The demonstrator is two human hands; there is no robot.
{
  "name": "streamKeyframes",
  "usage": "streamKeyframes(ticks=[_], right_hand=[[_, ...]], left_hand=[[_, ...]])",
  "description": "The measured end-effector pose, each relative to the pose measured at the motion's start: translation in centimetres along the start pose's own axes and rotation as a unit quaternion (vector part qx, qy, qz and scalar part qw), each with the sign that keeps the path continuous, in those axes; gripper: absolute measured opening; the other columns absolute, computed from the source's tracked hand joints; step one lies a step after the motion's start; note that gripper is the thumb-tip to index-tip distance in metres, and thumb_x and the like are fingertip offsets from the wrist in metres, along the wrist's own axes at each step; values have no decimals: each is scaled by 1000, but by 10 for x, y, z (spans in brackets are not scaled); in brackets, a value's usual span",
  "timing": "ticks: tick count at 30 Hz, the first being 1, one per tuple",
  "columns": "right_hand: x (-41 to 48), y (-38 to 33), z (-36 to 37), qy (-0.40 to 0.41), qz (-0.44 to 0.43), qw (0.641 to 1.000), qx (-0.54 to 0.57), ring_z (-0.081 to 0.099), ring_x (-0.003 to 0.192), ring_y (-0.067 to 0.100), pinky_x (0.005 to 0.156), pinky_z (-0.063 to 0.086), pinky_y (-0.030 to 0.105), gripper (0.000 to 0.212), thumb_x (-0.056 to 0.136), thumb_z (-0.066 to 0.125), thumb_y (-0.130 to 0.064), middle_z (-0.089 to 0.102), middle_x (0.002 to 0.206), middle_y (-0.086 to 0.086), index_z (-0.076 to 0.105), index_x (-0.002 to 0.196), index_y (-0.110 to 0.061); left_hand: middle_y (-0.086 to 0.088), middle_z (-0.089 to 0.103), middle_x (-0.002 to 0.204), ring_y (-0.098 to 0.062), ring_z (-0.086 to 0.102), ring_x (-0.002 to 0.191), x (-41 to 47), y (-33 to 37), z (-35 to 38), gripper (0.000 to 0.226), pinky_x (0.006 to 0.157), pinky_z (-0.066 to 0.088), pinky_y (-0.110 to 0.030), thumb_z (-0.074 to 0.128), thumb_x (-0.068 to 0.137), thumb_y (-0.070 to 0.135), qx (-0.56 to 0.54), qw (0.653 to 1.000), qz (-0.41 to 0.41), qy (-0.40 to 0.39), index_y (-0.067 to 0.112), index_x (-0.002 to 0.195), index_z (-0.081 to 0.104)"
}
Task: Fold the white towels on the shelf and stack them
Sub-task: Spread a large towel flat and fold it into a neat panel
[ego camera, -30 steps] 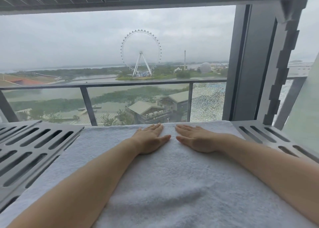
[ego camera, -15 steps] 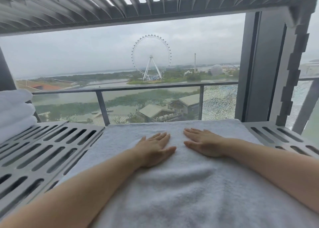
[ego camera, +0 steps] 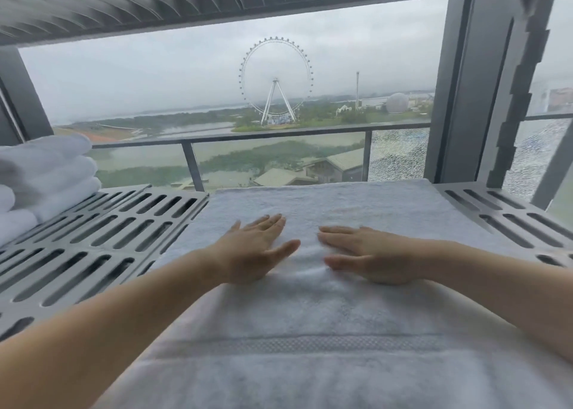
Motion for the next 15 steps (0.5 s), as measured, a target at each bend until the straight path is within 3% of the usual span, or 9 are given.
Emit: streamKeyframes(ticks=[3, 5, 9, 13, 15], right_hand=[[-15, -13, 5, 0, 8, 999, -33, -3, 139, -1, 113, -7, 33, 83, 77, 20, -78, -2, 154, -18, 3, 146, -34], [-26, -14, -2, 19, 30, 999, -28, -2, 139, -1, 113, -7, 34, 79, 81, 25, -73, -2, 154, -17, 4, 146, -33], [-46, -42, 12, -5, 23, 999, -23, -4, 139, -1, 114, -5, 36, 87, 71, 16, -79, -4, 154, -17, 2, 145, -35], [-64, -61, 9, 42, 36, 998, 4, -5, 138, 0, 111, -7, 33, 84, 74, 18, -76, -6, 153, -18, 5, 146, -35], [-72, -70, 19, 13, 44, 999, -5, -6, 137, -3, 110, -8, 36, 83, 74, 14, -77, -6, 153, -20, 2, 145, -37]], left_hand=[[12, -5, 155, -2, -5, 140, -20, 16, 12, 92, 115, -1, -39, 5, 72, 77, -15, 999, 30, -28, 26, 147, -1], [12, -5, 155, -2, -6, 140, -31, 14, 14, 85, 115, -2, -39, 7, 77, 74, 0, 999, 29, -24, 26, 147, -2], [12, -5, 155, -2, -5, 140, -56, 9, 11, 86, 116, -2, -41, 8, 76, 73, -9, 999, 27, -15, 26, 147, -1], [9, -5, 156, -5, -5, 141, -82, 10, 17, 76, 117, 3, -43, 15, 86, 67, -15, 999, 27, -25, 25, 148, -1], [10, -5, 156, -6, -5, 141, -97, 8, 19, 75, 117, 3, -43, 15, 87, 66, -12, 999, 25, -26, 25, 147, -2]])
Point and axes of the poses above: each hand's wrist, its own x-axis towards the middle knuckle, its own z-axis out of the palm, y = z × x, the point moved 10 cm from there along x, towards the middle knuckle
